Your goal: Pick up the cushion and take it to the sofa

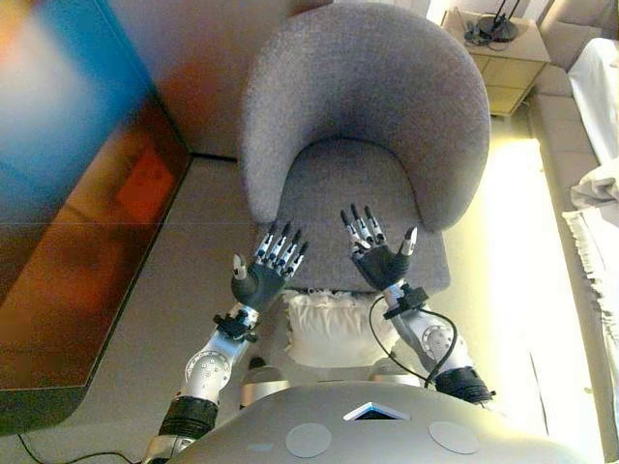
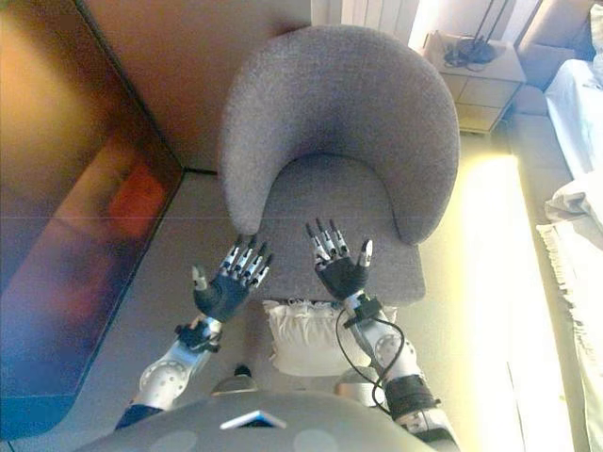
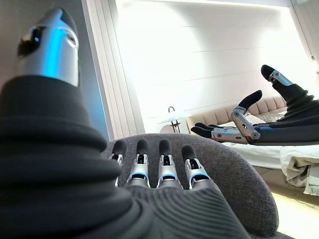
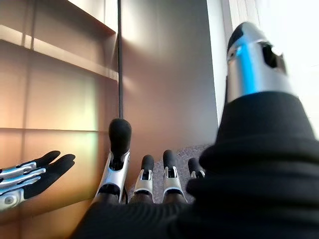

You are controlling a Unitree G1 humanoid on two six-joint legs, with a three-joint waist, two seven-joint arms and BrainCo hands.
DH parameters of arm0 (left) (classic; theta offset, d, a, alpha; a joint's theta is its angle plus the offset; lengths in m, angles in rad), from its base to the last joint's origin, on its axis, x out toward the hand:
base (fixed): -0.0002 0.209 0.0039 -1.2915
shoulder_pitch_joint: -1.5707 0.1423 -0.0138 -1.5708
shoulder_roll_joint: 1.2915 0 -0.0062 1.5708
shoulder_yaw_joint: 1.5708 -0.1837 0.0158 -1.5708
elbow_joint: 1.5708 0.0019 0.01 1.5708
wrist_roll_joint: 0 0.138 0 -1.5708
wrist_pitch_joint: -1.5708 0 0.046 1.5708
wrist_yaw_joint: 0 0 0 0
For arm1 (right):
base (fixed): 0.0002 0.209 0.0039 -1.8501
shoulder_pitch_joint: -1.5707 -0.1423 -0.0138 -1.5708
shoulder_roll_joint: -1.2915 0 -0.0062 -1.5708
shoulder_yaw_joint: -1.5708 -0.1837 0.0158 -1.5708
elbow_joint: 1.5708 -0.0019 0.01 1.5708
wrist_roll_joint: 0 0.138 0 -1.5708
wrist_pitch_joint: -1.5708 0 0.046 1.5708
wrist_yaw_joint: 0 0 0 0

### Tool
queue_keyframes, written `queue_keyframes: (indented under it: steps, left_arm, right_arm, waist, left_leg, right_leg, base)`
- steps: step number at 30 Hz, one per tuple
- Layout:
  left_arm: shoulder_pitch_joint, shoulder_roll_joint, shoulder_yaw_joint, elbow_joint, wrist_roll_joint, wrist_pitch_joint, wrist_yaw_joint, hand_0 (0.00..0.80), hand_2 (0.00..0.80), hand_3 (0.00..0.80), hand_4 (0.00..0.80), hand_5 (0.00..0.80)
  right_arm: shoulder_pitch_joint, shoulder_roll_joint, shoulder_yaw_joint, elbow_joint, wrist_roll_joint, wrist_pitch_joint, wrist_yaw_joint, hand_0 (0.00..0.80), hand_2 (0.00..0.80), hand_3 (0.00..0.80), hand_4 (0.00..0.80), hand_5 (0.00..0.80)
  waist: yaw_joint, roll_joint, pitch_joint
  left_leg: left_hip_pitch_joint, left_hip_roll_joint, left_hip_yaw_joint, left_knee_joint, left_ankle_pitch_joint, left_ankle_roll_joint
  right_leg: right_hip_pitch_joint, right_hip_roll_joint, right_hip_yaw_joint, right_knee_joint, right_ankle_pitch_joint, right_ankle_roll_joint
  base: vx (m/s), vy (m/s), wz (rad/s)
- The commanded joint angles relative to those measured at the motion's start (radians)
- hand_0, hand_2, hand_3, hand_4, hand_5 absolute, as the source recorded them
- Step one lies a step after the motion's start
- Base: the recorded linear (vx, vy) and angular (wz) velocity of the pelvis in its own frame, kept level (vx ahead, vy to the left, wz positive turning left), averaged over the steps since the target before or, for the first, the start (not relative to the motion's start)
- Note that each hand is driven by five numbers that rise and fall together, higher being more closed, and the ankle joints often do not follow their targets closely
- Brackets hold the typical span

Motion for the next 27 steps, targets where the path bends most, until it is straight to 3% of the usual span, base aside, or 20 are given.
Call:
queue_keyframes:
  steps: [1, 9, 17, 22, 27]
  left_arm:
    - [-0.031, 0.015, 0.007, -0.053, 0.024, 0.054, -0.103, 0.000, 0.000, 0.000, 0.000, 0.000]
    - [-0.045, 0.065, -0.114, -0.071, 0.204, 0.139, -0.350, 0.000, 0.000, 0.000, 0.000, 0.000]
    - [-0.080, 0.092, -0.193, -0.058, 0.273, 0.248, -0.393, 0.000, 0.000, 0.000, 0.000, 0.000]
    - [-0.074, 0.108, -0.231, -0.029, 0.323, 0.227, -0.385, 0.000, 0.000, 0.000, 0.000, 0.000]
    - [-0.081, 0.102, -0.214, -0.026, 0.294, 0.234, -0.433, 0.000, 0.000, 0.000, 0.000, 0.000]
  right_arm:
    - [-0.043, 0.031, -0.020, -0.096, 0.003, 0.000, 0.045, 0.000, 0.000, 0.000, 0.000, 0.000]
    - [-0.075, 0.003, 0.011, -0.060, -0.001, -0.040, 0.072, 0.000, 0.000, 0.000, 0.000, 0.000]
    - [-0.107, -0.011, 0.035, -0.034, 0.003, -0.078, 0.077, 0.000, 0.000, 0.000, 0.000, 0.000]
    - [-0.124, -0.016, 0.045, -0.023, -0.007, -0.082, 0.085, 0.000, 0.000, 0.000, 0.000, 0.000]
    - [-0.112, -0.027, 0.070, -0.042, -0.060, -0.063, 0.111, 0.000, 0.000, 0.000, 0.000, 0.000]
  waist:
    - [0.008, 0.012, 0.005]
    - [0.007, 0.016, 0.011]
    - [0.003, 0.014, 0.004]
    - [0.002, 0.017, 0.002]
    - [0.001, 0.015, 0.000]
  left_leg:
    - [-0.011, 0.043, 0.018, 0.042, -0.042, 0.040]
    - [-0.014, 0.044, 0.019, 0.043, -0.038, 0.037]
    - [-0.006, 0.046, 0.029, 0.037, -0.036, 0.035]
    - [-0.001, 0.045, 0.033, 0.033, -0.035, 0.035]
    - [0.001, 0.045, 0.038, 0.028, -0.032, 0.036]
  right_leg:
    - [-0.075, -0.032, -0.031, 0.021, 0.057, 0.022]
    - [-0.075, -0.032, -0.033, 0.020, 0.058, 0.025]
    - [-0.067, -0.030, -0.032, 0.015, 0.057, 0.029]
    - [-0.063, -0.027, -0.031, 0.011, 0.057, 0.030]
    - [-0.061, -0.026, -0.028, 0.010, 0.055, 0.029]
  base:
    - [0.000, 0.000, 0.00]
    - [0.000, 0.000, 0.00]
    - [0.000, 0.000, 0.00]
    - [0.006, 0.002, 0.00]
    - [0.000, 0.000, 0.00]
